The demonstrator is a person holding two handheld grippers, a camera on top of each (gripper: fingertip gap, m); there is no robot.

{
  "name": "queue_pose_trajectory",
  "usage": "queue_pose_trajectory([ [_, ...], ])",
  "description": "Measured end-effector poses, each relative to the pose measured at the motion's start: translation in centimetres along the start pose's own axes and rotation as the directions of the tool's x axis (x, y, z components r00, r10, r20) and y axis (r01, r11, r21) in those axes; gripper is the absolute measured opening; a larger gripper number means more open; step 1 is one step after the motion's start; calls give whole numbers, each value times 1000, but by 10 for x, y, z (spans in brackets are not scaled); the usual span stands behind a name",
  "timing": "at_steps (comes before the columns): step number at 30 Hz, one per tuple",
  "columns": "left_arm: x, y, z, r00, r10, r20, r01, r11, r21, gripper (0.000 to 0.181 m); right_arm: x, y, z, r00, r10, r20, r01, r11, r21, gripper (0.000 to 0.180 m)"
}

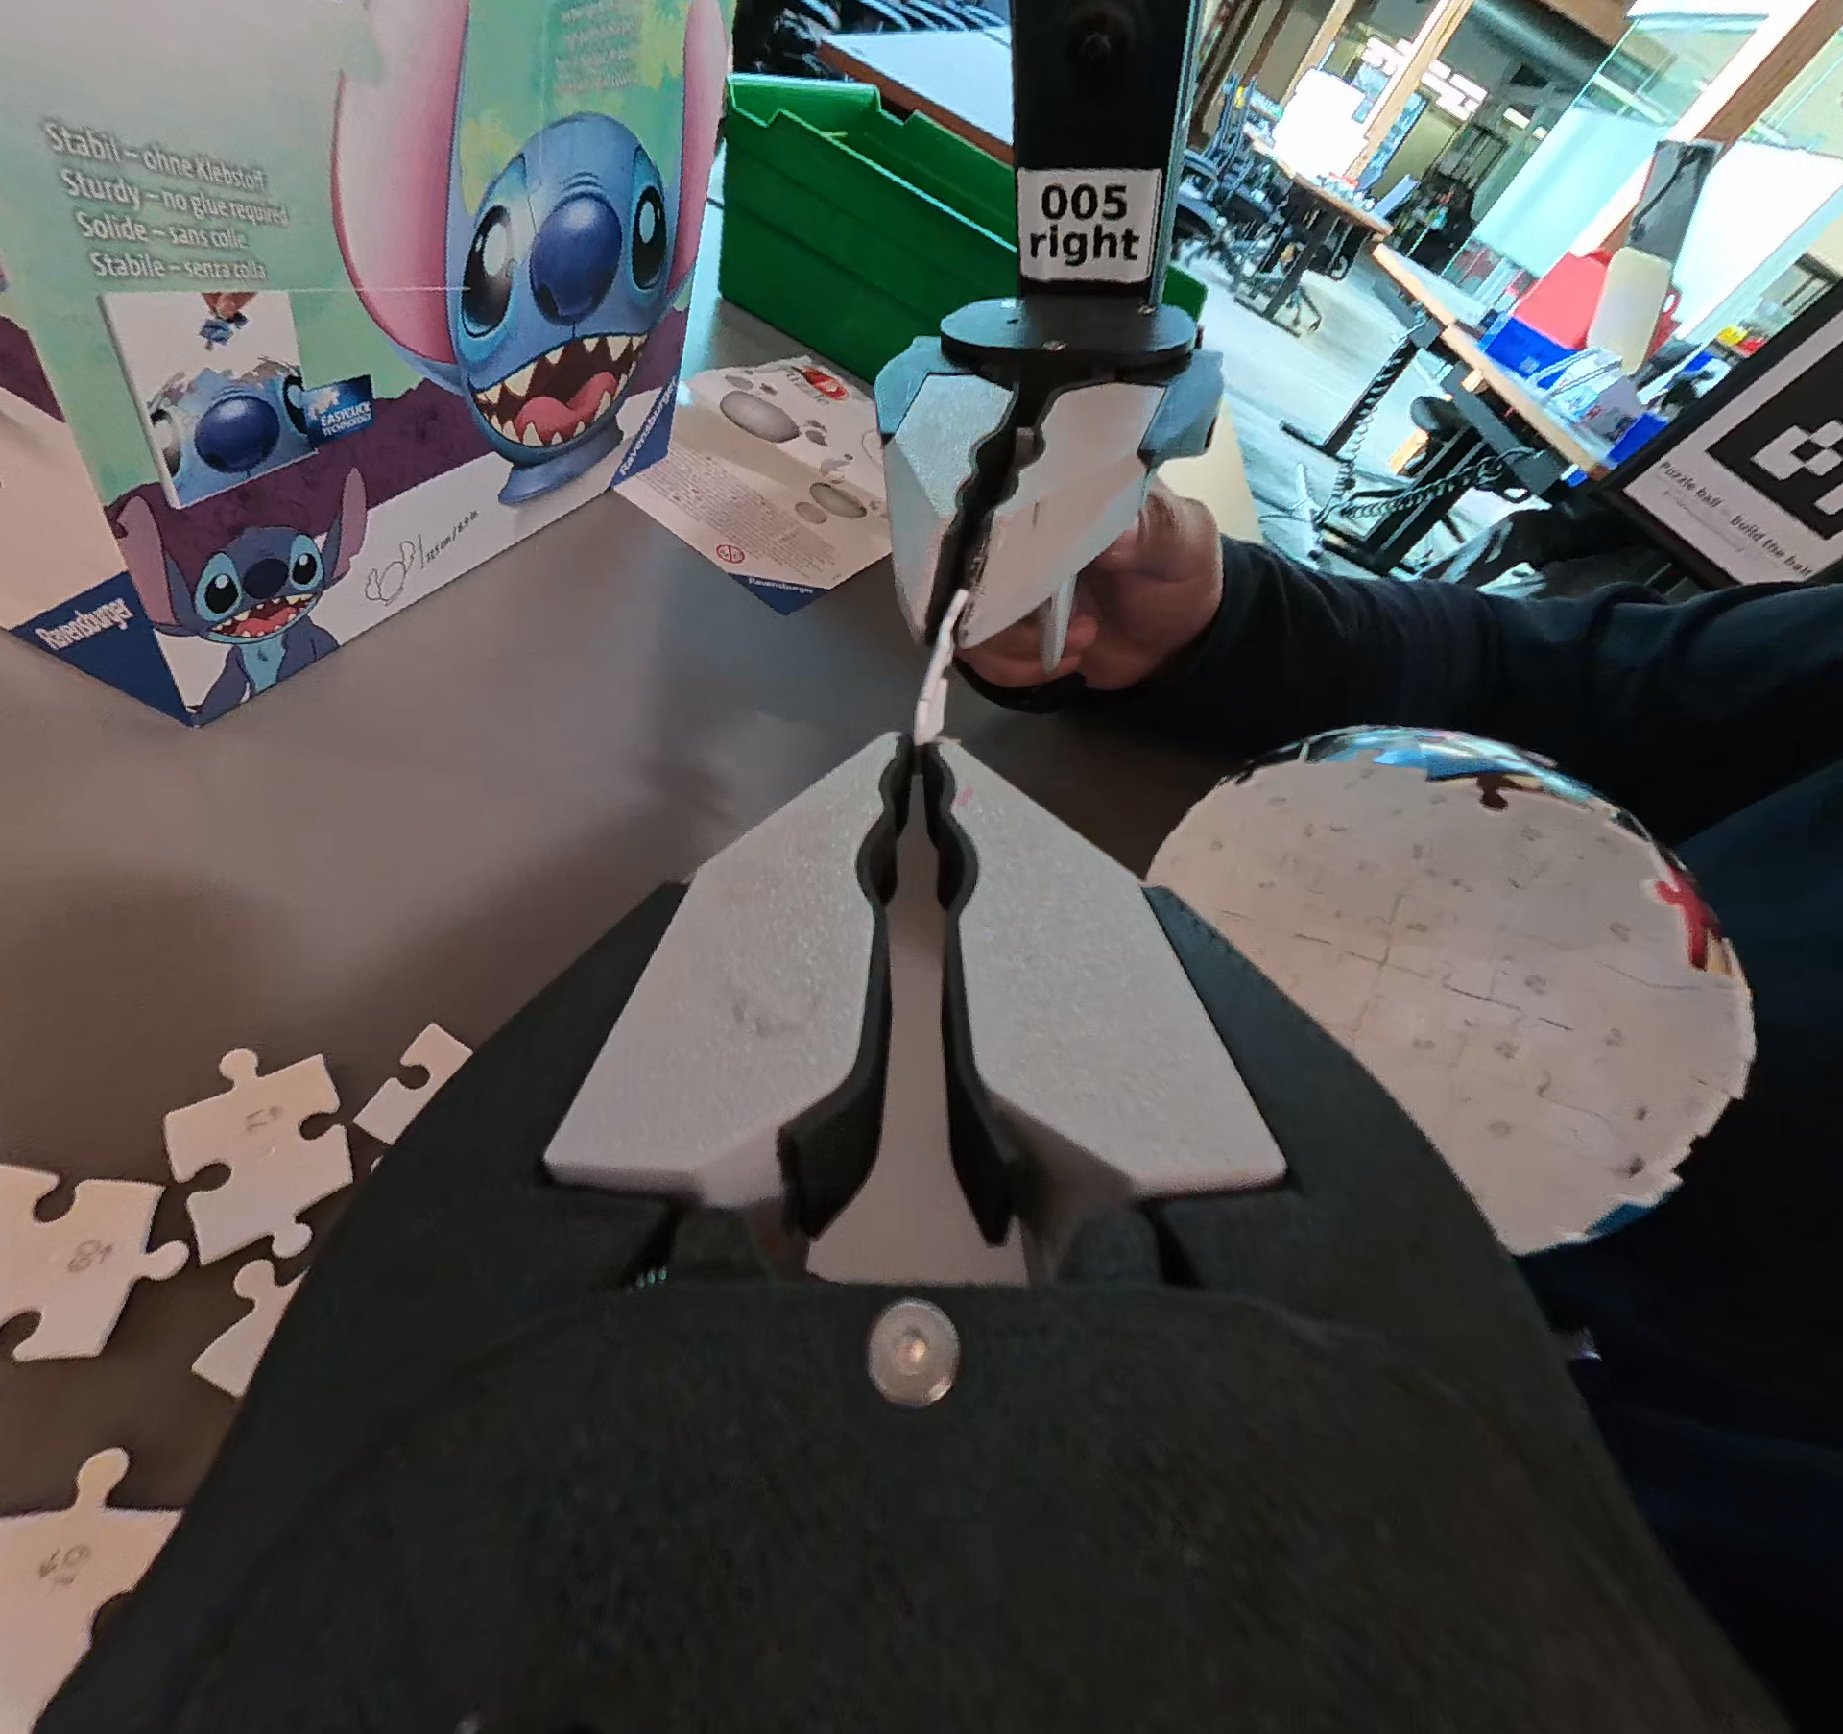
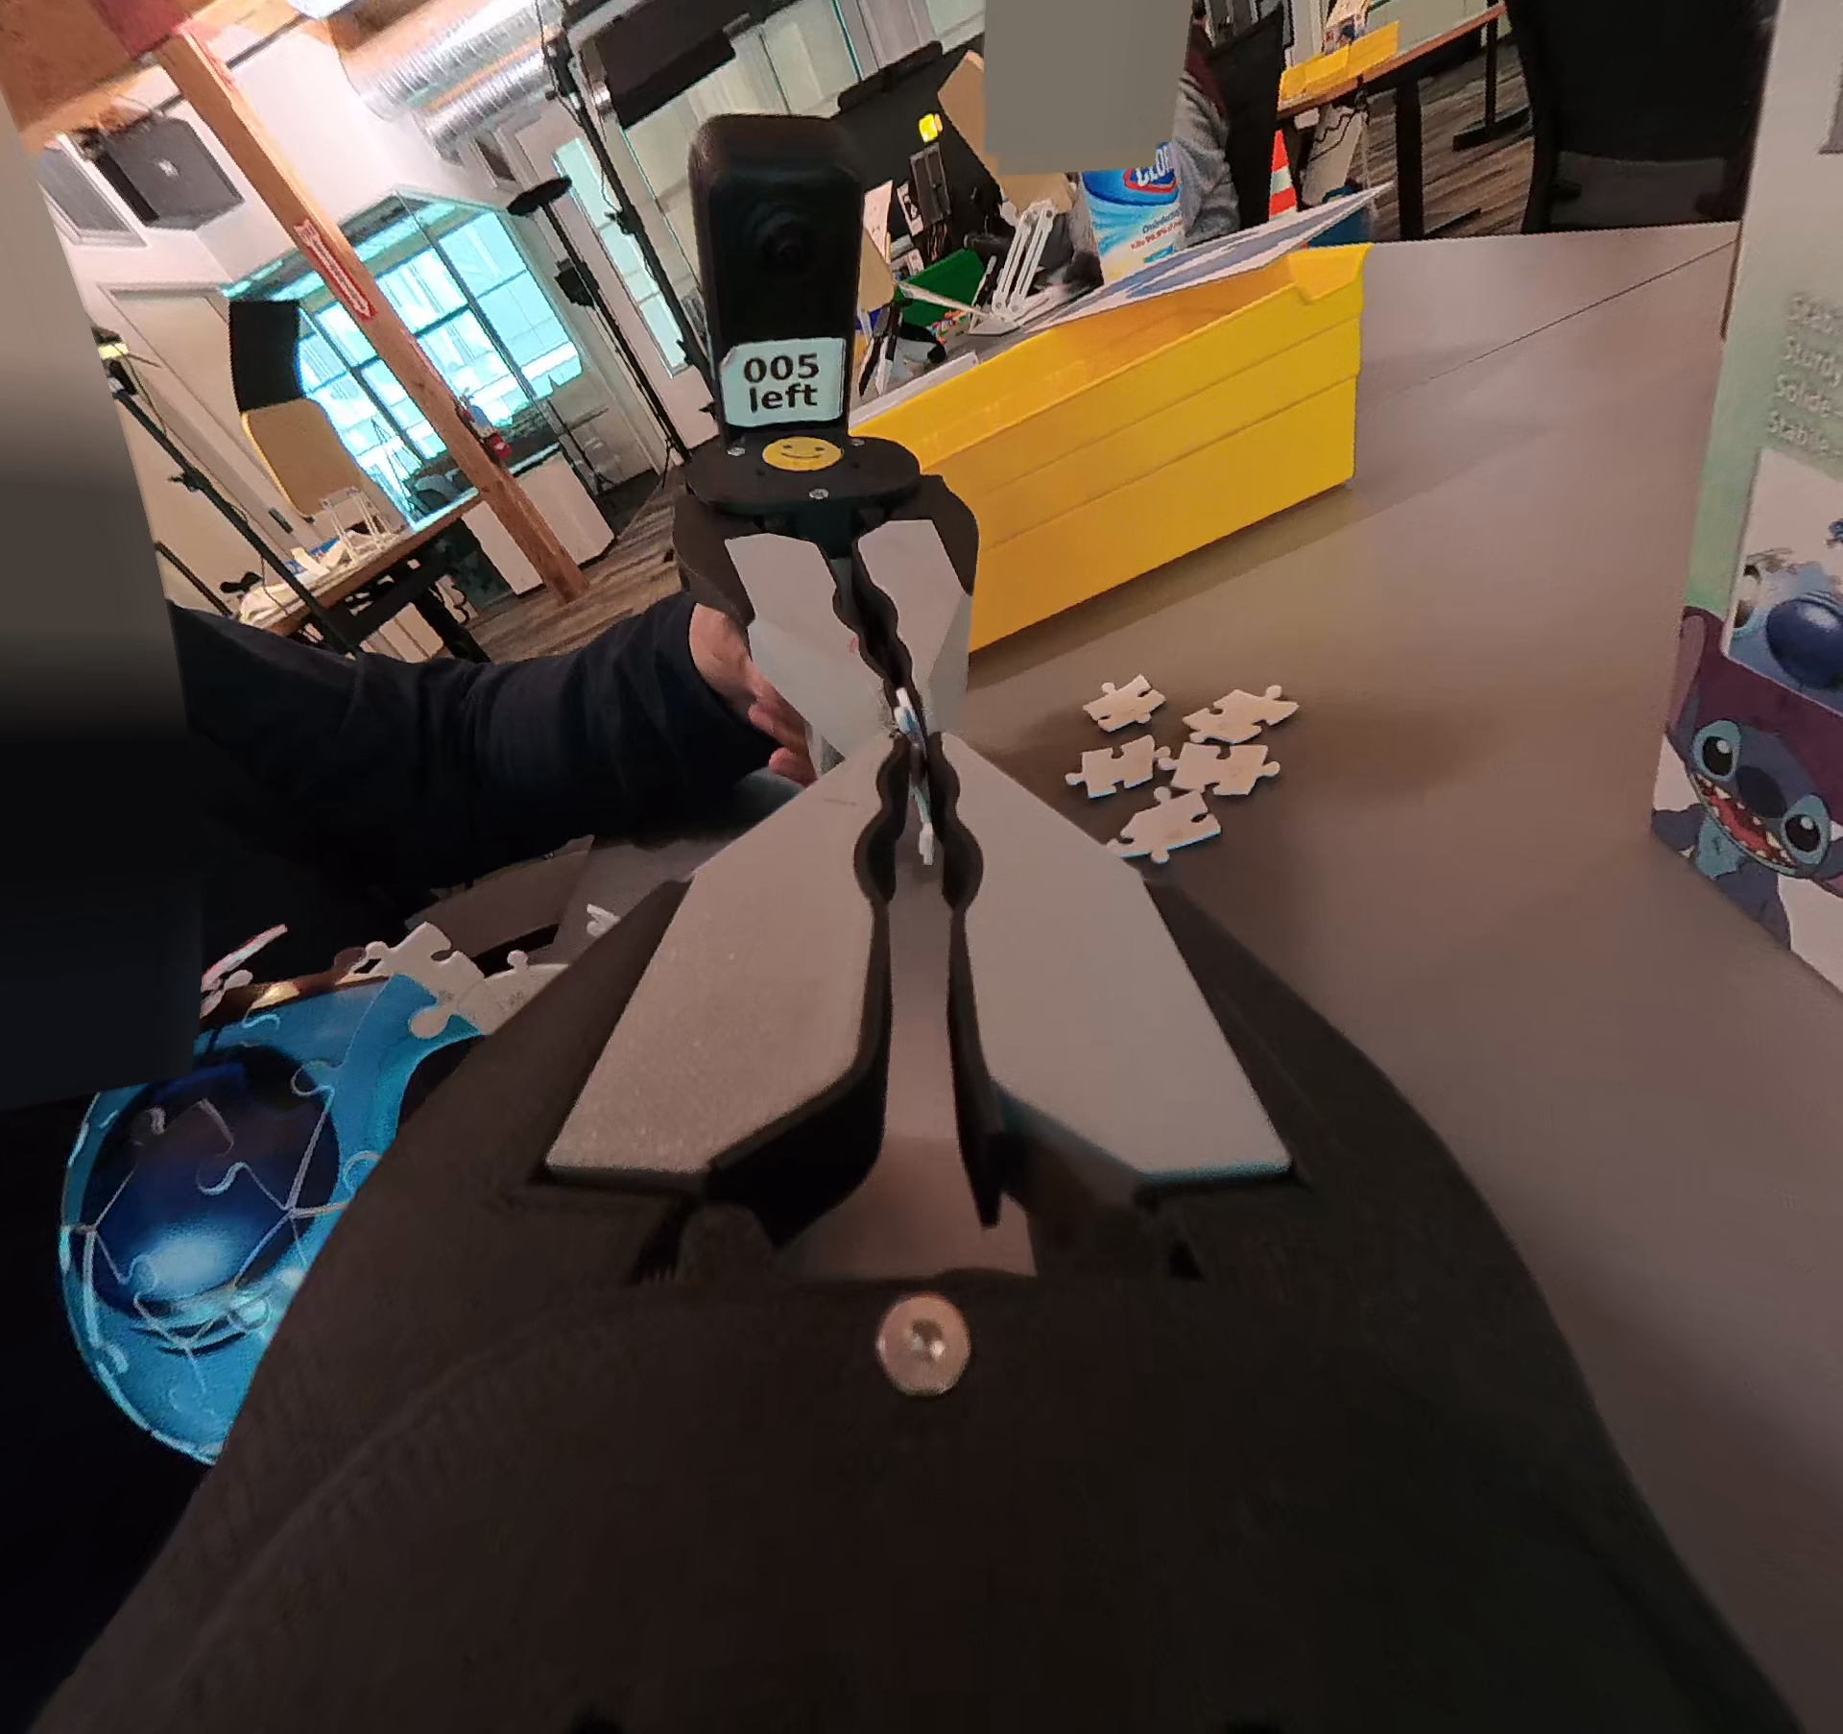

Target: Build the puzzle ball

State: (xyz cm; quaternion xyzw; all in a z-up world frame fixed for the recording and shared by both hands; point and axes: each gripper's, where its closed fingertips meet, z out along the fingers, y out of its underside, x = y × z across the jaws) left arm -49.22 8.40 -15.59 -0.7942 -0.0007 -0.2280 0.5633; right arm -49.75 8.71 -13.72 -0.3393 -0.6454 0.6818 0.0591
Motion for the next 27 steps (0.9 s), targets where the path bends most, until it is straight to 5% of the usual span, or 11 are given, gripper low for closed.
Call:
queue_pose_trajectory([
  [10,-1,20,9,987,121,109,-102,981,-163,0,3,23,-5,993,-104,-48,91,972,-215,0],
  [27,7,24,11,999,31,40,-25,987,-157,0,-3,26,-6,996,-81,-27,72,969,-235,0],
])
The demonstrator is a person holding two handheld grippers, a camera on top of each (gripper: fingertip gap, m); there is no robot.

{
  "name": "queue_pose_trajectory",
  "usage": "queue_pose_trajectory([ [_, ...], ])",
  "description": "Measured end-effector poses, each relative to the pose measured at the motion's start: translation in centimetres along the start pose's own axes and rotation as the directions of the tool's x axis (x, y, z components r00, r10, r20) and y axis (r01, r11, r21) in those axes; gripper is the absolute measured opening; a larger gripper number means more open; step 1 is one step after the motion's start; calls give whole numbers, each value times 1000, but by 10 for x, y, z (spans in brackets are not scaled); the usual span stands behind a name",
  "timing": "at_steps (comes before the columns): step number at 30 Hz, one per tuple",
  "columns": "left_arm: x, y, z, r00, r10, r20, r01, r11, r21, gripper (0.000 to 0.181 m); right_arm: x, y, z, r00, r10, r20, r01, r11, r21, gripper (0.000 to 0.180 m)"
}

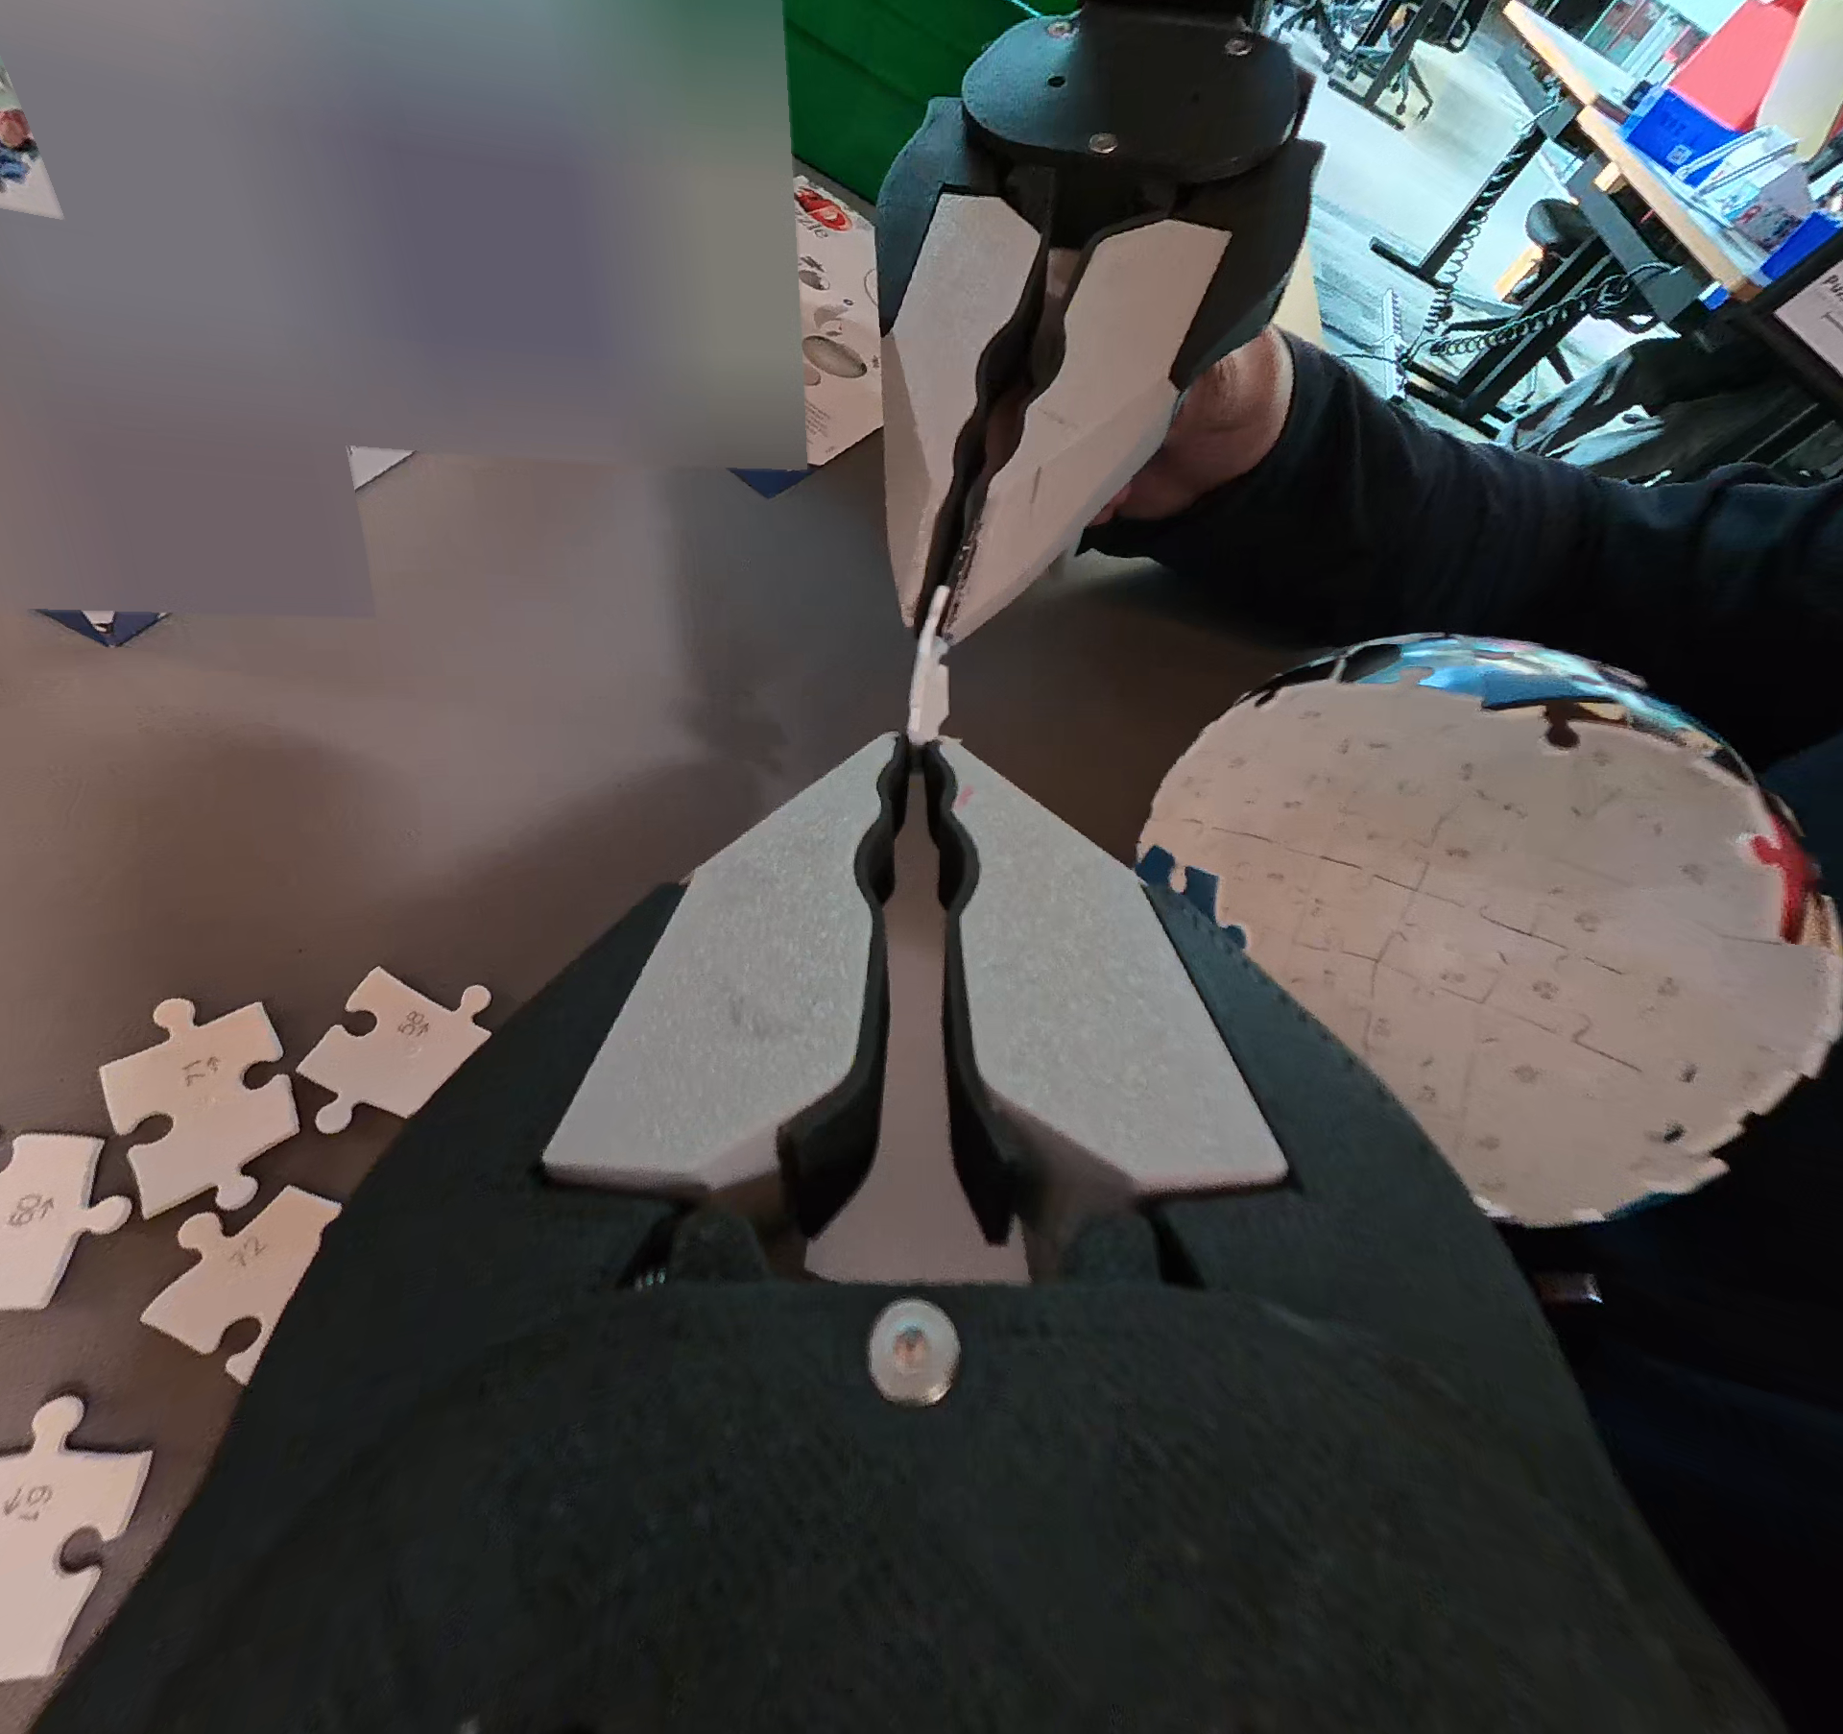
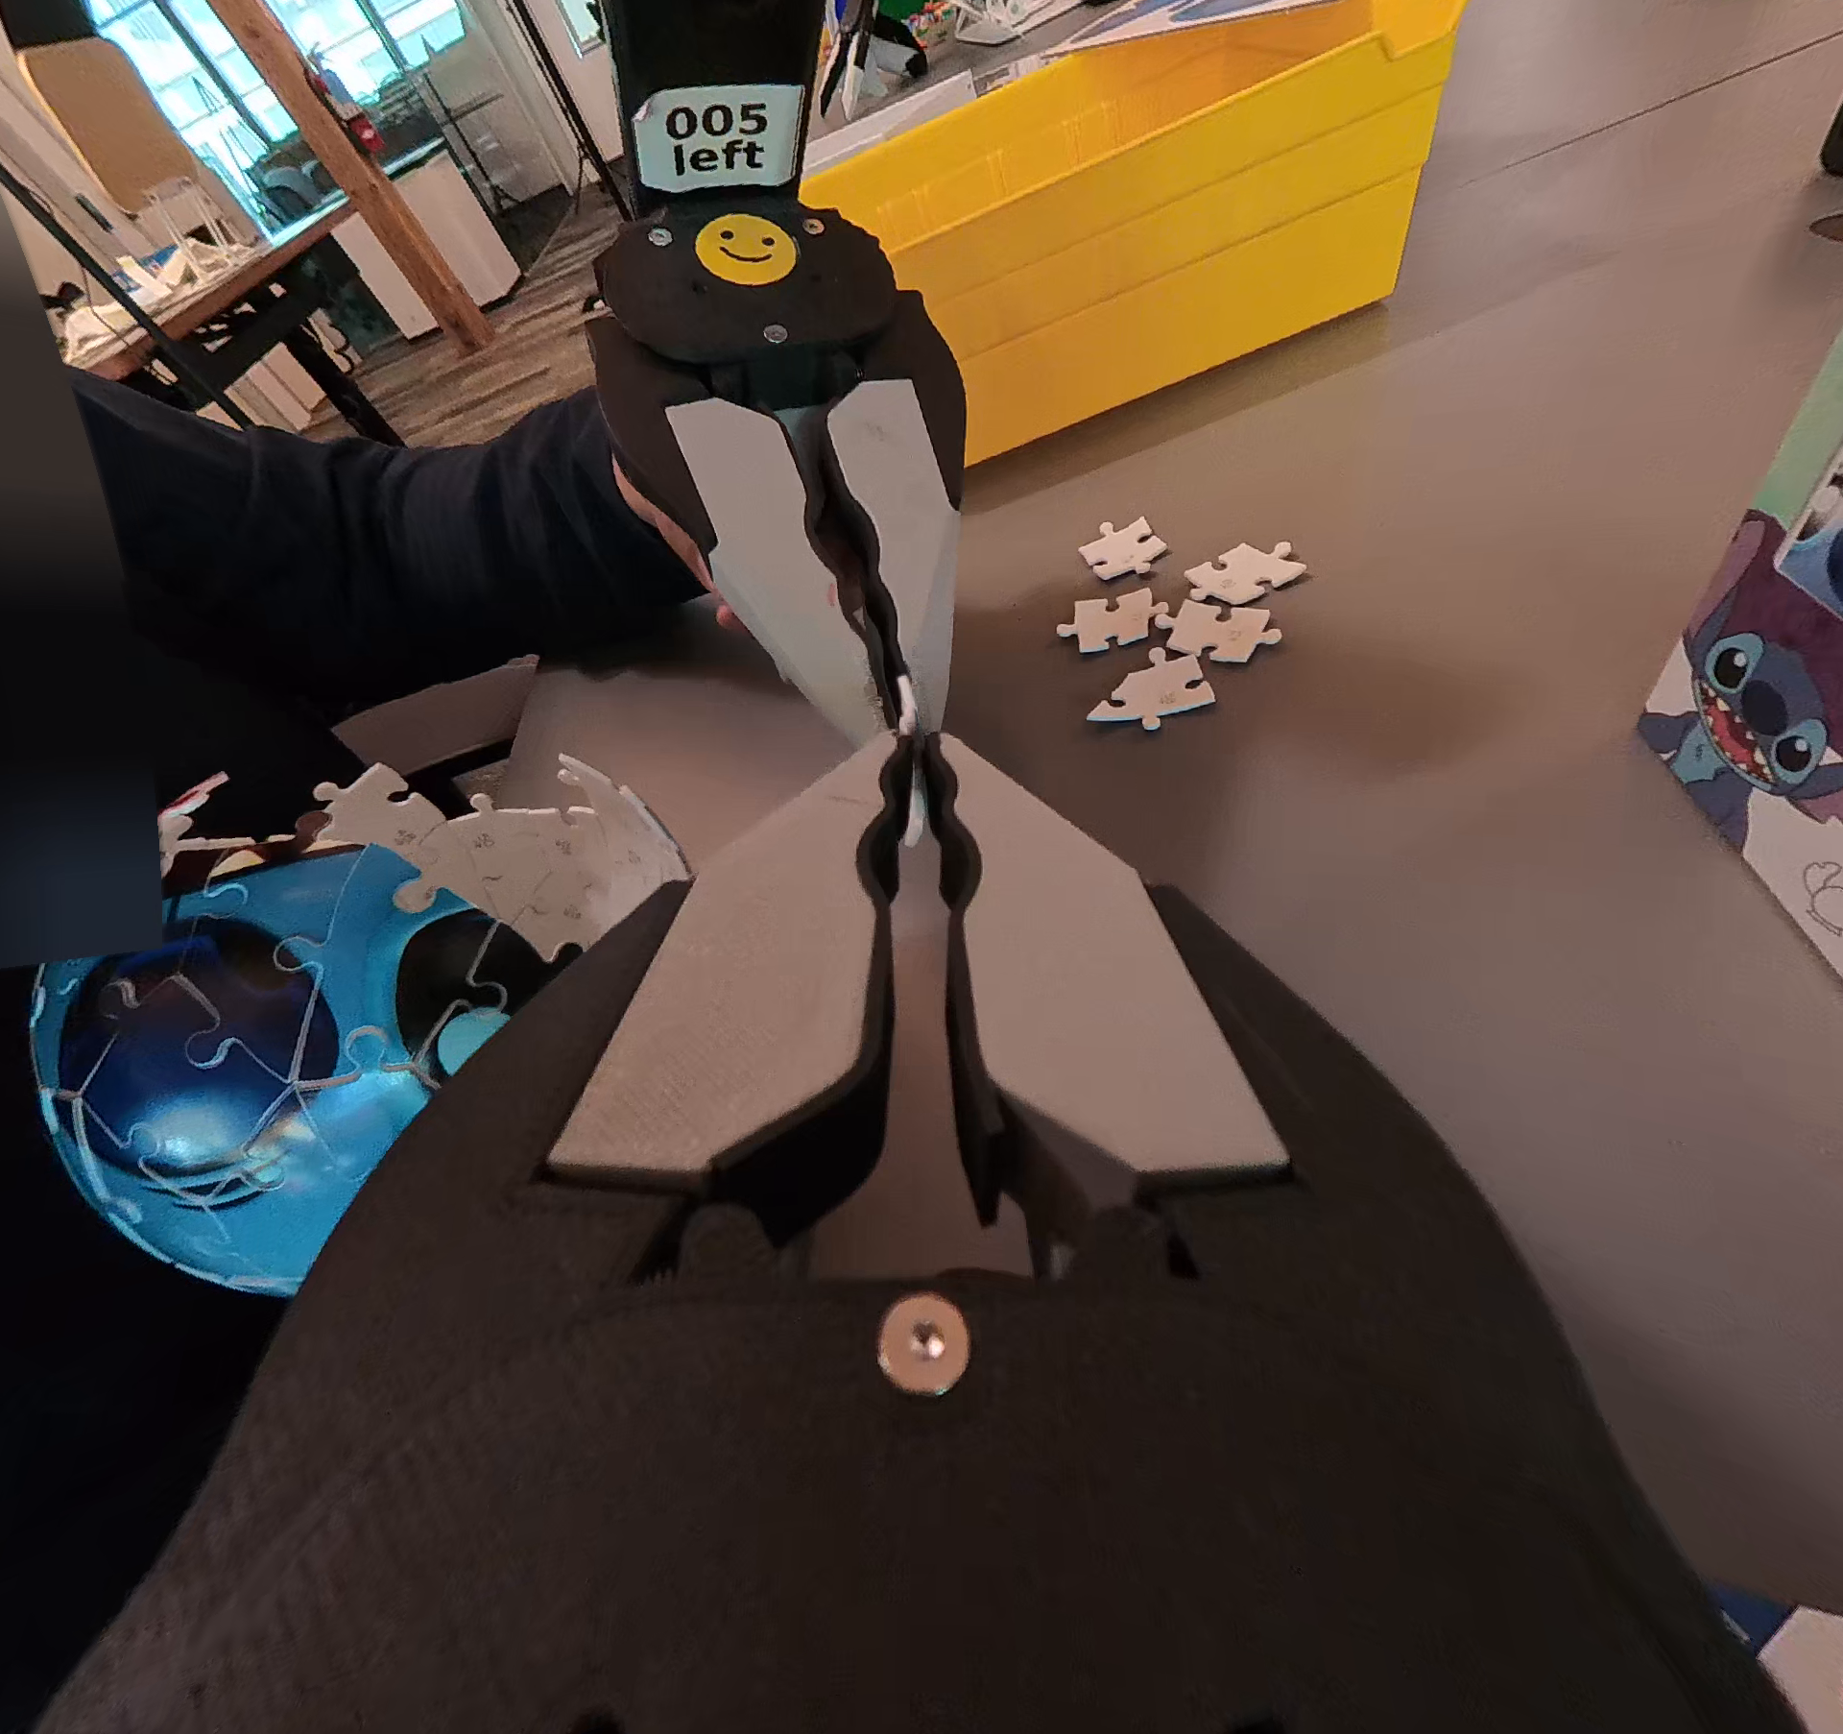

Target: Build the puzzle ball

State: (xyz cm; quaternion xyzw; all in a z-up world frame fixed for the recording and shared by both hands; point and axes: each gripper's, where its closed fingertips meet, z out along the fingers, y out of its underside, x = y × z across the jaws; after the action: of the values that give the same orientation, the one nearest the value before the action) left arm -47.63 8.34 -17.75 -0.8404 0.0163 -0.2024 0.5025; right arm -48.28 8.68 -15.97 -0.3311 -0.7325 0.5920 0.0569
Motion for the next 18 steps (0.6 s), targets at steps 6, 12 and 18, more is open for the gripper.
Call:
queue_pose_trajectory([
  [6,-5,-9,-13,1000,-11,-14,11,999,33,28,0,0,-2,999,30,10,-30,1000,0,0],
  [12,-18,-22,-30,999,-53,7,52,992,118,33,-3,1,-3,1000,20,13,-19,1000,-16,0],
  [18,-24,-17,-26,997,-55,45,50,994,98,31,-6,4,-4,1000,6,7,-6,999,-45,0],
])
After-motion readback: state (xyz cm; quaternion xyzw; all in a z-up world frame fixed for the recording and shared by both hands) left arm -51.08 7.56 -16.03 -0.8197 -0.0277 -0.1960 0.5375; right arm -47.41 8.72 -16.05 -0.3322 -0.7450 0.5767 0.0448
